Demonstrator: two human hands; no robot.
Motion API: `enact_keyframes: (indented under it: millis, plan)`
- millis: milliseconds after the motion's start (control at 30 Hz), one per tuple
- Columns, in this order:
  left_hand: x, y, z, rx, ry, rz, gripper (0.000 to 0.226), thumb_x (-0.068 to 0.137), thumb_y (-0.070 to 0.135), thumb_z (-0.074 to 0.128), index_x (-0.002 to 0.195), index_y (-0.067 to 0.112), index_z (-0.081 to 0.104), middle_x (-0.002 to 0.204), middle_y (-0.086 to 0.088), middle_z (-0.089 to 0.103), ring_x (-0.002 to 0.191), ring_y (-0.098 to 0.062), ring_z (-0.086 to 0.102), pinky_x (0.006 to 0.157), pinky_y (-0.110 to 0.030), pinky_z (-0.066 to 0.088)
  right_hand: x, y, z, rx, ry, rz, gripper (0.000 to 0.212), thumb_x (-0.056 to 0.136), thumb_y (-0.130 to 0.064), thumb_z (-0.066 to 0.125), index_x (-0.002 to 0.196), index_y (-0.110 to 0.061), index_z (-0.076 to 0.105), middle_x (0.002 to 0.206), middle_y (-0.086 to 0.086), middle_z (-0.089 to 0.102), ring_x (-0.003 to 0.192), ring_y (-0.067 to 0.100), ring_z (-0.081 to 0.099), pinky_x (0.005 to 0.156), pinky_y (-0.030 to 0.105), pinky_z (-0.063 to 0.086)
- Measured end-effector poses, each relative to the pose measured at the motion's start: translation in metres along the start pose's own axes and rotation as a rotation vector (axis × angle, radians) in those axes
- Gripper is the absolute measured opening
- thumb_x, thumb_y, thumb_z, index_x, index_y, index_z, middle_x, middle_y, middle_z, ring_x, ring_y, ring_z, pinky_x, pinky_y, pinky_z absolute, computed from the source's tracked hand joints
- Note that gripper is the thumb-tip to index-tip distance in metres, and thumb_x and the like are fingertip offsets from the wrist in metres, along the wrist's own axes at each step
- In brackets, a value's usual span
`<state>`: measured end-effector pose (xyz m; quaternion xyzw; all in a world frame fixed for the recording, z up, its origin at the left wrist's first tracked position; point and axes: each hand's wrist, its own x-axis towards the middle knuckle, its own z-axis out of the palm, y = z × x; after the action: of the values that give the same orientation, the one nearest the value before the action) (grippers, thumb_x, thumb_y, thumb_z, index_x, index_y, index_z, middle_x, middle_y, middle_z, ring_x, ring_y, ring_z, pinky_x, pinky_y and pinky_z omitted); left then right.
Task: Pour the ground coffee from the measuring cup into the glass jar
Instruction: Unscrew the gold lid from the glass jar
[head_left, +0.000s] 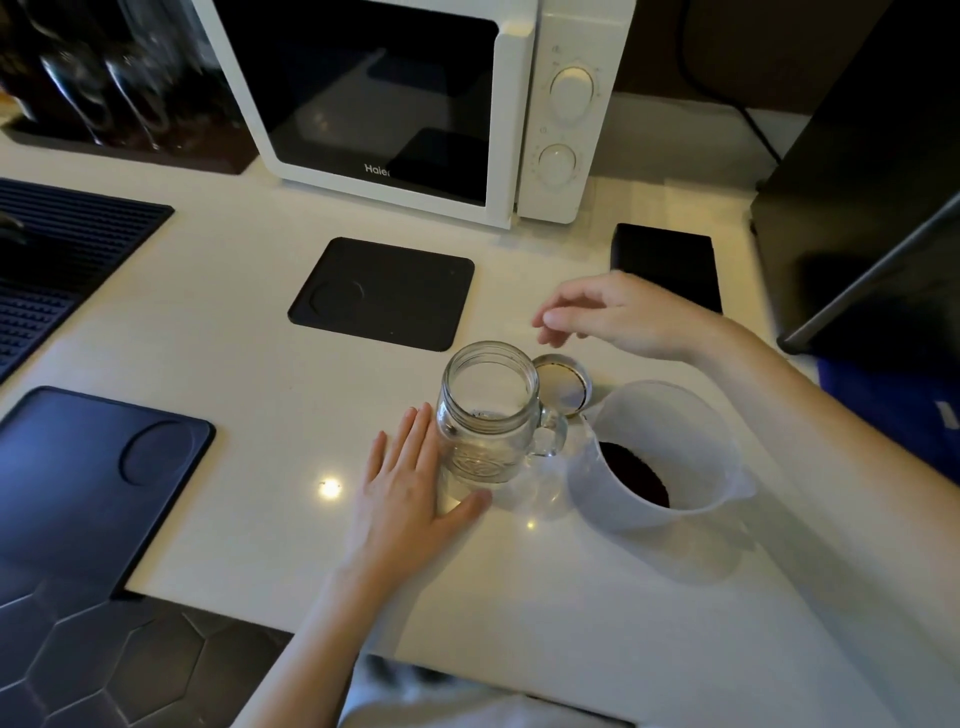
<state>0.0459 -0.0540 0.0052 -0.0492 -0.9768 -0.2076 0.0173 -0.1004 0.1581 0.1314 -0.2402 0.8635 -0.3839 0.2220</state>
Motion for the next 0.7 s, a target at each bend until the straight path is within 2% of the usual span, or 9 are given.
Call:
enact_keyframes:
  millis: [100,200,267,367,467,533,600,700]
  plan:
    - [-0.002,0.002,-0.001,-0.039,0.053,-0.011,0.078,0.083,0.065,0.036,0.147,0.026,0.014,0.156,0.004,0.018,0.144,-0.011,0.005,0.114,-0.032,-0.002,0.004,-0.024,0.015,0.009,-0.070,-0.021,0.026,0.098,-0.027,0.043,0.107,-0.016,0.065,0.105,-0.002,0.068,0.099,0.007,0.061,0.086,0.024,0.043]
    - [-0.005,0.004,-0.002,-0.085,0.104,-0.007,0.075,0.083,0.063,0.041,0.144,0.026,0.022,0.153,0.005,0.029,0.142,-0.012,0.015,0.113,-0.030,0.002,0.008,-0.039,0.032,0.082,-0.182,-0.003,0.035,0.100,-0.036,0.034,0.118,-0.022,0.061,0.121,-0.007,0.062,0.110,0.000,0.053,0.095,0.019,0.035]
    - [-0.006,0.006,-0.004,-0.106,0.149,-0.012,0.076,0.081,0.062,0.045,0.144,0.023,0.025,0.150,0.004,0.034,0.141,-0.013,0.020,0.113,-0.031,0.005,0.009,-0.044,0.040,0.112,-0.246,0.000,0.042,0.101,-0.039,0.026,0.124,-0.021,0.057,0.128,-0.006,0.057,0.117,0.001,0.049,0.104,0.022,0.030]
    - [-0.007,0.013,-0.010,-0.184,0.222,-0.039,0.087,0.076,0.061,0.057,0.142,0.011,0.030,0.145,-0.006,0.042,0.134,-0.022,0.036,0.112,-0.039,0.022,0.010,-0.047,0.043,0.119,-0.311,0.018,0.049,0.101,-0.040,0.017,0.126,-0.019,0.055,0.130,-0.004,0.056,0.119,0.005,0.048,0.107,0.032,0.031]
    - [-0.007,0.033,-0.013,-0.320,0.337,-0.088,0.097,0.064,0.055,0.073,0.138,0.006,0.034,0.138,-0.012,0.049,0.122,-0.028,0.049,0.100,-0.037,0.035,0.011,-0.045,0.042,0.133,-0.323,0.030,0.053,0.101,-0.042,0.015,0.124,-0.018,0.056,0.128,-0.003,0.058,0.118,0.006,0.050,0.107,0.037,0.034]
    - [-0.005,0.049,-0.013,-0.404,0.400,-0.113,0.102,0.058,0.054,0.076,0.137,0.006,0.034,0.132,-0.011,0.052,0.117,-0.019,0.049,0.094,-0.034,0.037,0.012,-0.044,0.041,0.150,-0.320,0.042,0.054,0.101,-0.042,0.015,0.123,-0.018,0.058,0.127,-0.002,0.059,0.117,0.006,0.051,0.107,0.040,0.035]
    - [-0.002,0.058,-0.012,-0.471,0.450,-0.145,0.104,0.056,0.051,0.079,0.137,0.006,0.034,0.126,-0.002,0.049,0.113,-0.005,0.041,0.091,-0.028,0.036,0.012,-0.043,0.041,0.148,-0.314,0.048,0.055,0.100,-0.044,0.014,0.121,-0.019,0.059,0.126,-0.002,0.060,0.118,0.008,0.051,0.106,0.042,0.035]
    - [0.003,0.061,-0.013,-0.558,0.476,-0.184,0.099,0.057,0.050,0.080,0.135,0.009,0.037,0.122,0.006,0.044,0.109,0.008,0.034,0.090,-0.008,0.029,0.012,-0.039,0.039,0.146,-0.306,0.061,0.057,0.099,-0.047,0.013,0.118,-0.024,0.061,0.124,-0.003,0.061,0.117,0.010,0.052,0.107,0.044,0.033]
